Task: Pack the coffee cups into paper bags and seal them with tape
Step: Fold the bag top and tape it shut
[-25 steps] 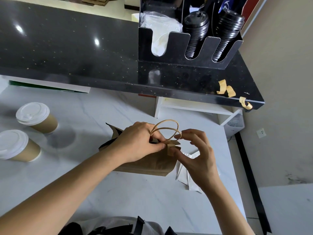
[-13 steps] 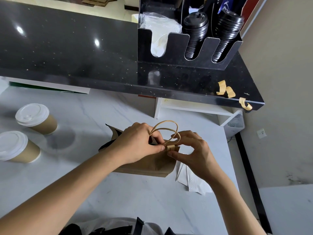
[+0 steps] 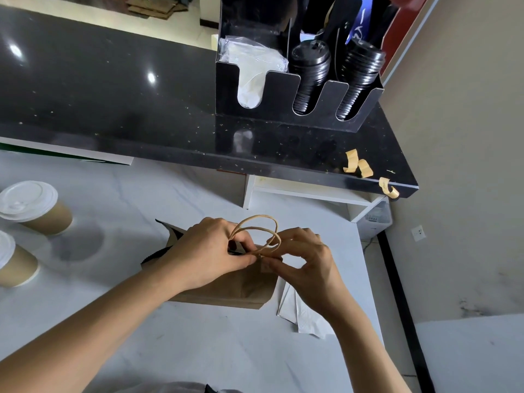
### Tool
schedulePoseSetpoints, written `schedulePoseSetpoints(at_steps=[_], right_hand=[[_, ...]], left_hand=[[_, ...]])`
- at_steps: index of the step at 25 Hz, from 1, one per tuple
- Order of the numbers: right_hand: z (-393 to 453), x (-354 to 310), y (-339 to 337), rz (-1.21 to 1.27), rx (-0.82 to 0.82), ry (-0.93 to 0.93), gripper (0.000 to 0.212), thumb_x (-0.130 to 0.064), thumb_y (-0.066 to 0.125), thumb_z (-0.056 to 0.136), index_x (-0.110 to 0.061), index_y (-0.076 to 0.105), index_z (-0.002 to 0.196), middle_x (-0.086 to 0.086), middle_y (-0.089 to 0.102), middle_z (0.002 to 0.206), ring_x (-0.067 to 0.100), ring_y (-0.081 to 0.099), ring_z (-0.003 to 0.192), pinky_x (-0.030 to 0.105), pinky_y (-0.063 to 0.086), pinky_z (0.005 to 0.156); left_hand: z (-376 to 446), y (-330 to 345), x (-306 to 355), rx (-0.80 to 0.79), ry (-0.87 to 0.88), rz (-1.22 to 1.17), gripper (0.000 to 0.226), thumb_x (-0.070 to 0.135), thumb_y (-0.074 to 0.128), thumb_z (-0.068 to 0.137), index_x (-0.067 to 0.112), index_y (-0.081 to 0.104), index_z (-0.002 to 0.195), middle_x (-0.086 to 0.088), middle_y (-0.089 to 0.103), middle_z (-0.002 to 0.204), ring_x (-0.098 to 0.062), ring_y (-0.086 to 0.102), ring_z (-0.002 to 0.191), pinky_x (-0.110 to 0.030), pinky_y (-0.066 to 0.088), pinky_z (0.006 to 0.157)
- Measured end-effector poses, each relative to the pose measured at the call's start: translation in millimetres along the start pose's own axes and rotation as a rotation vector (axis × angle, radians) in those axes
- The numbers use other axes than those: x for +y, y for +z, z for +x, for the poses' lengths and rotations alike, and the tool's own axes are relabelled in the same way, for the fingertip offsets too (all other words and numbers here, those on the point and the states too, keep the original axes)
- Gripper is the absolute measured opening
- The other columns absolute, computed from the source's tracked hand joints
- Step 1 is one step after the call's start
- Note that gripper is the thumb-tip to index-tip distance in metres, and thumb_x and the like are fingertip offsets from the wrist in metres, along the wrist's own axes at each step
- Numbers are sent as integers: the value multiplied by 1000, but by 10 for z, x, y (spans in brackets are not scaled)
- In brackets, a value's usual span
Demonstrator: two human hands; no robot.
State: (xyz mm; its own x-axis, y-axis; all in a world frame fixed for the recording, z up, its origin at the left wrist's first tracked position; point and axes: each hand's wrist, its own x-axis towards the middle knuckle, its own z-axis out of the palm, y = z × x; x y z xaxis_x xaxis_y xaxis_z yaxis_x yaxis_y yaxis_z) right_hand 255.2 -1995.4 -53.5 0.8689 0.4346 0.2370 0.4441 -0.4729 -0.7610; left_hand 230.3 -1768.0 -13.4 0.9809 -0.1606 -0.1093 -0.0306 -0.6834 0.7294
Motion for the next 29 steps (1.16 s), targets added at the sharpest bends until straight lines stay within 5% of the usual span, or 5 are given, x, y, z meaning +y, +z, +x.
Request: schedulePoseSetpoints(at_steps=[10,14,18,24,29], right_hand=[[96,-123,-198,7,-50,80,10,-39,77,88,-36,78,97,-21,71,103,7,66,104,28,51,89],[453,-24,-562,-60,315,187,7,-22,71,95,-26,76,95,-13,75,85,9,71,77,33,59,75],[866,152,-1014,-155,537,352,10,-25,66,93,-25,75,94,-7,74,80,19,73,72,41,60,77],[1313,286,-1281,-301,448,547,27,-28,62,94,-17,76,114,4,75,101,23,67,84,32,57,82],[1442,291,-1281,-268,401,624,19,-26,66,91,-17,78,103,5,74,89,21,61,66,29,52,68]], left_hand=[[-12,-22,20,-2,0,-24,8,38,80,82,43,77,87,30,68,86,0,63,88,-35,54,80],[-33,-25,14,-8,-14,-47,11,41,81,82,46,76,89,32,66,91,2,61,92,-34,52,84],[-50,-45,17,-33,-2,-59,16,36,83,82,47,76,91,31,66,95,6,59,96,-31,51,88],[-71,-139,-47,-49,70,24,22,33,82,82,45,74,99,27,63,100,7,56,103,-20,47,87],[-165,-340,-229,-27,71,171,29,42,80,80,50,68,105,27,59,101,7,49,105,-19,43,86]])
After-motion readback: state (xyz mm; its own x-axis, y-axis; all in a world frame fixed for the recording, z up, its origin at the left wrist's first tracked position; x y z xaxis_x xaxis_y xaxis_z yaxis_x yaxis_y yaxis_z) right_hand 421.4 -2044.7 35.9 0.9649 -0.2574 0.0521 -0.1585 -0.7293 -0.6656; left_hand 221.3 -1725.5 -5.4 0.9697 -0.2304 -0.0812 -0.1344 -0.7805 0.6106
